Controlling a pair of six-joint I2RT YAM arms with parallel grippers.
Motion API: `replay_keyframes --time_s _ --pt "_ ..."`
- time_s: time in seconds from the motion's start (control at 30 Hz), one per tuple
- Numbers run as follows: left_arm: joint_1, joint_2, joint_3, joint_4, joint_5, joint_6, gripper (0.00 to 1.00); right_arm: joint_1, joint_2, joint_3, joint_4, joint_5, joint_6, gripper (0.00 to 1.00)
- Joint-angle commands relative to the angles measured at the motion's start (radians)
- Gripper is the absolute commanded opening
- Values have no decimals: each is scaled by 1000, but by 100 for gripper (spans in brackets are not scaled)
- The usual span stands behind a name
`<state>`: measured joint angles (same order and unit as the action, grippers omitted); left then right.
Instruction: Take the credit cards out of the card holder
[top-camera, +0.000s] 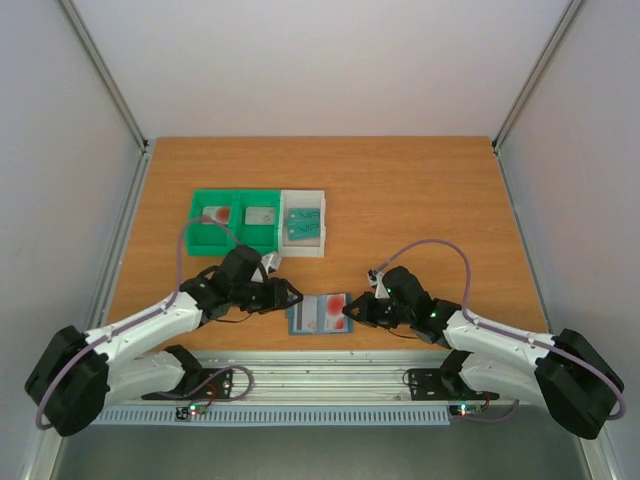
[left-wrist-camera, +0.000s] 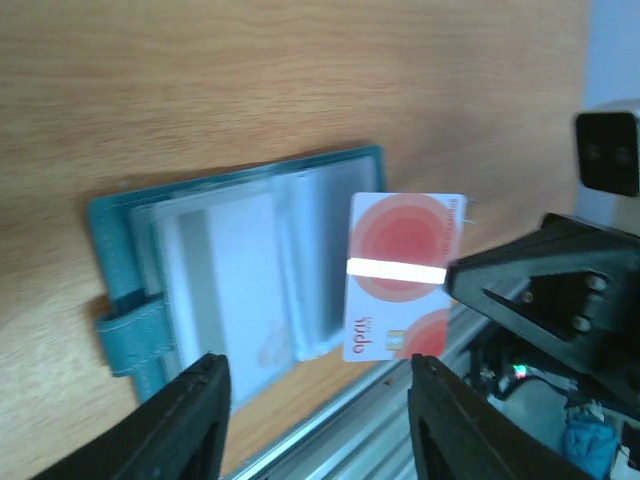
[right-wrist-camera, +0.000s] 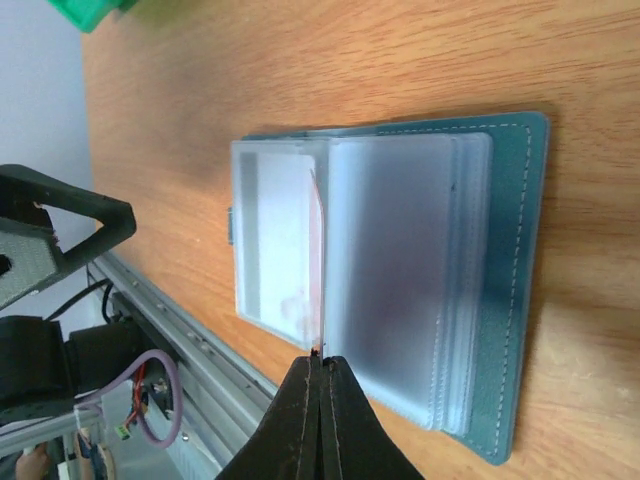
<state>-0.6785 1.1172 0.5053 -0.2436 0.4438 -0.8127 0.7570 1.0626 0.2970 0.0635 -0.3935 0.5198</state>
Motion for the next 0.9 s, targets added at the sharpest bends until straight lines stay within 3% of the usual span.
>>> replay_keyframes --time_s 0.0,0.37,0.6,0.87 --pt "-1 -91 7 34 61 -25 51 -4 -70 16 -69 -7 5 1" --pt "-1 -178 -183 576 169 -369 59 -2 -230 44 85 11 168 1" --pt "0 -148 -185 664 176 -409 58 10 -231 64 140 9 206 1" --pt "-3 -71 -180 746 194 -429 45 47 -167 54 246 4 242 1"
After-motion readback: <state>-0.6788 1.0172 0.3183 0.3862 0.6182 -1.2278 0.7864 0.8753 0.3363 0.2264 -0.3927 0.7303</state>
